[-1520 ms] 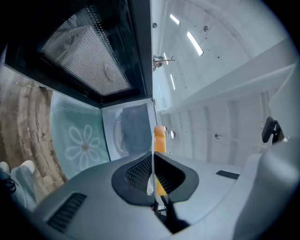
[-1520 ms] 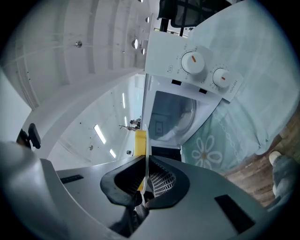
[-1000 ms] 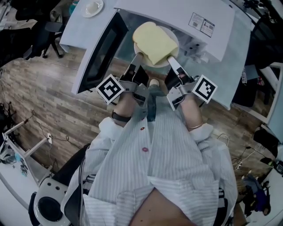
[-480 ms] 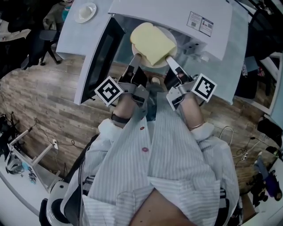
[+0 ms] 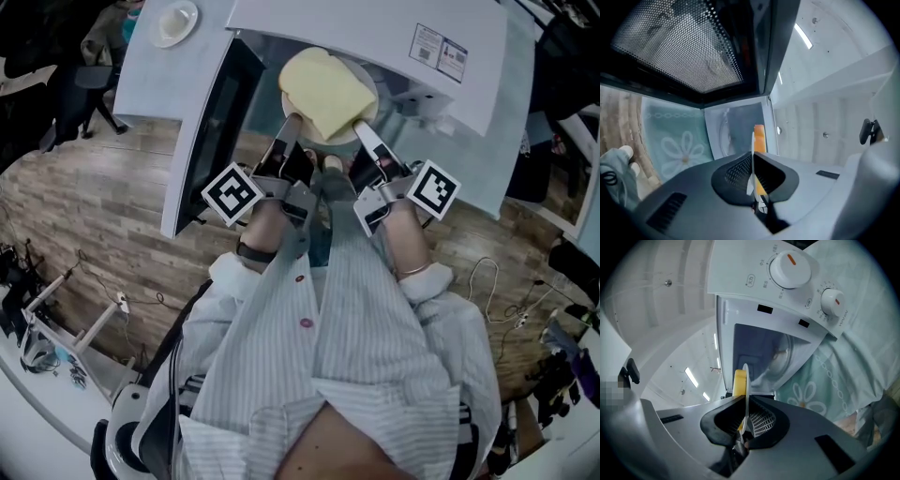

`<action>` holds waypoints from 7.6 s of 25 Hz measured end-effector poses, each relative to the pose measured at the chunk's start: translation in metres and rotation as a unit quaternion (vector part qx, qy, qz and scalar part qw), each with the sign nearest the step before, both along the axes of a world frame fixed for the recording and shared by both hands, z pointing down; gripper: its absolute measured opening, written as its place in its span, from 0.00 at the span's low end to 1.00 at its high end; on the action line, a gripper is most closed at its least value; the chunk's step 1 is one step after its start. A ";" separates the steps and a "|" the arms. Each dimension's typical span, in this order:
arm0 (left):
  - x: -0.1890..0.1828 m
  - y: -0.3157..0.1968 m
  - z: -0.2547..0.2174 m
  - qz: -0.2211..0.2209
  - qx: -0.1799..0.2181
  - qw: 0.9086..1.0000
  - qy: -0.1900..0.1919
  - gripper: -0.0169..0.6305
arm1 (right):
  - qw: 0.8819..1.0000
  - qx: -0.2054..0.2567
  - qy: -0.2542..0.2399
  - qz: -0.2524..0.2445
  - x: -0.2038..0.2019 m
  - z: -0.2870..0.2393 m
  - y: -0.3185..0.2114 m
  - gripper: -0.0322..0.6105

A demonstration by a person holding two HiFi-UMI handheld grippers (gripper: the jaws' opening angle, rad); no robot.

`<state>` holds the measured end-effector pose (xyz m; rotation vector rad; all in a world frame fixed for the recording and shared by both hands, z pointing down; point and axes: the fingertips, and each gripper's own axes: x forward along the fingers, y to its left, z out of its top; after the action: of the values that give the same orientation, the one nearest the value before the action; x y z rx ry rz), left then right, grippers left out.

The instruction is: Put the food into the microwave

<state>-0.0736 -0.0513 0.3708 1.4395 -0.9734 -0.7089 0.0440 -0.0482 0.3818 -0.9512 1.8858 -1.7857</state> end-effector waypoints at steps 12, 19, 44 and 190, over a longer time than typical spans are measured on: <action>0.013 -0.017 0.040 0.028 -0.030 0.999 -0.004 0.05 | 0.999 -0.028 0.014 0.022 0.014 0.039 -0.009 0.11; 0.017 -0.030 0.061 0.029 -0.028 0.999 -0.006 0.05 | 0.999 -0.033 0.018 0.030 0.018 0.060 -0.021 0.12; 0.026 -0.075 0.114 0.028 -0.028 0.999 -0.017 0.05 | 0.994 -0.037 0.051 0.085 0.034 0.113 -0.065 0.12; 0.078 -0.060 -0.131 0.139 0.263 0.924 -0.239 0.04 | 0.933 0.299 0.202 -0.015 0.012 -0.140 -0.046 0.12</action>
<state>0.0040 -0.1110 0.2402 2.2495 -0.9474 -0.4231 0.0556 -0.0938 0.2422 -1.0951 2.4901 -0.9477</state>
